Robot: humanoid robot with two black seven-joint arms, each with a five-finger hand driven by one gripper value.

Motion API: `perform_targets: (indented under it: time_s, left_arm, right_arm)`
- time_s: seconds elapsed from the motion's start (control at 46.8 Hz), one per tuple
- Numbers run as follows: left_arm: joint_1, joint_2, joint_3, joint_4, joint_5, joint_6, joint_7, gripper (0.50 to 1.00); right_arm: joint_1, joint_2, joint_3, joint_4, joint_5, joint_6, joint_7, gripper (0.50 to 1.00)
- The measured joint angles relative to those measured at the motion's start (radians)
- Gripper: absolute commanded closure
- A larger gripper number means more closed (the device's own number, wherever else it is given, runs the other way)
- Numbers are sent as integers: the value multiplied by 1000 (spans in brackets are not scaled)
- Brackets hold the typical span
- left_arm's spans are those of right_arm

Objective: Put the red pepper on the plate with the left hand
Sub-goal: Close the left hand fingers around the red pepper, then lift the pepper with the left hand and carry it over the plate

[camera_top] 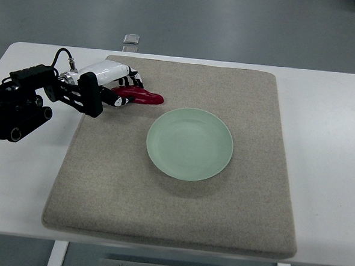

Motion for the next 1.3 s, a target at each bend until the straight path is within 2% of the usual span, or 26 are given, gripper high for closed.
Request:
perform_targets:
  time_s: [0.342,1.068,1.303]
  left_arm:
    - [-8,1,-5,-24,-30,20,-1,1000]
    - [-63,6,4,-375,95,10,-4,1000]
    - [-58,4,25,-416,156,4,-13,1000]
  right_arm:
    - [0,0,0,0,0,0,0,568]
    - [0,0,0,0,0,0,0,568]
    - [0,0,0,0,0,0,0,568]
